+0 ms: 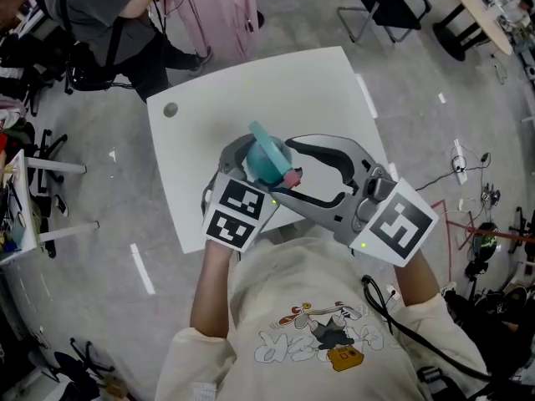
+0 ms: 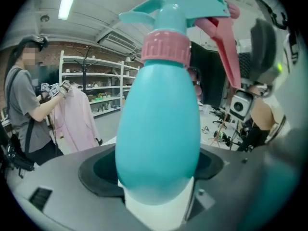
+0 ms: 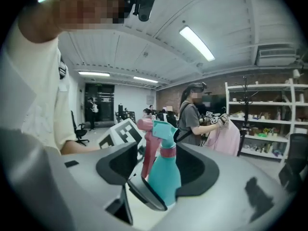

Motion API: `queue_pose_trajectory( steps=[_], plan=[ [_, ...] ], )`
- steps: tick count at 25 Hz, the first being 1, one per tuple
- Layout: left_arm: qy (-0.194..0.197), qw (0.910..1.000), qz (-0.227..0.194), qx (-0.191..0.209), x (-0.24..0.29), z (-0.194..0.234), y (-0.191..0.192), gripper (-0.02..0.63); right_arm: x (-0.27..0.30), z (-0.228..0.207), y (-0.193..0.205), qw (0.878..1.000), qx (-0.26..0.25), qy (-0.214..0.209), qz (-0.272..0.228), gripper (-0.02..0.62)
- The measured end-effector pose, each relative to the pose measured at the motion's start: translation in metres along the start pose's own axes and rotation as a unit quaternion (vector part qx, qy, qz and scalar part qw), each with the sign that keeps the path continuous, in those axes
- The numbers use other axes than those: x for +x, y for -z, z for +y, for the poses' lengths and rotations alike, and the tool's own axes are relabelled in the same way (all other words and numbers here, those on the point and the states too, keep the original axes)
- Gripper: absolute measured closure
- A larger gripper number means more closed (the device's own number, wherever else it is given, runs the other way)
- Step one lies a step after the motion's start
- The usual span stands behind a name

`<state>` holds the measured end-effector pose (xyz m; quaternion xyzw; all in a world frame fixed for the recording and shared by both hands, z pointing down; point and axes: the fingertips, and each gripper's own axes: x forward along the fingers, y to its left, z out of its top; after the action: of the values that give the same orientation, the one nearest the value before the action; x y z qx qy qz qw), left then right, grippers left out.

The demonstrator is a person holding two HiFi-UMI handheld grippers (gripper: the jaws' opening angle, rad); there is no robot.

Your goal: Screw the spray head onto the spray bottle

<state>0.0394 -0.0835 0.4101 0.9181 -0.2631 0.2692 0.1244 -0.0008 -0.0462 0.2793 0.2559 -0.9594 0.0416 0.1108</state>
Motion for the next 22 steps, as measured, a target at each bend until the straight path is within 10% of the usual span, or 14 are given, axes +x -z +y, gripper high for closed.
queue_pose_trajectory(
  steps=[7,13,22],
  plan=[
    [0.113,0.9904,-0.007,0.079,-0.009,-0.019,-0.006,0.198,-0.045,-0.012,-0.017,0.992,0.014,-0.126,-0.008,0.359],
    [0.252,0.9485,0.011,0.191,-0.026,-0.082,0.004,0.198,-0.060,0.007,-0.009,0.958,-0.023,-0.287,0.016,0.359],
    [0.312,0.9173,0.047,0.243,-0.017,-0.112,0.007,0.198,-0.068,0.030,0.017,0.909,-0.062,-0.409,0.048,0.360]
  ],
)
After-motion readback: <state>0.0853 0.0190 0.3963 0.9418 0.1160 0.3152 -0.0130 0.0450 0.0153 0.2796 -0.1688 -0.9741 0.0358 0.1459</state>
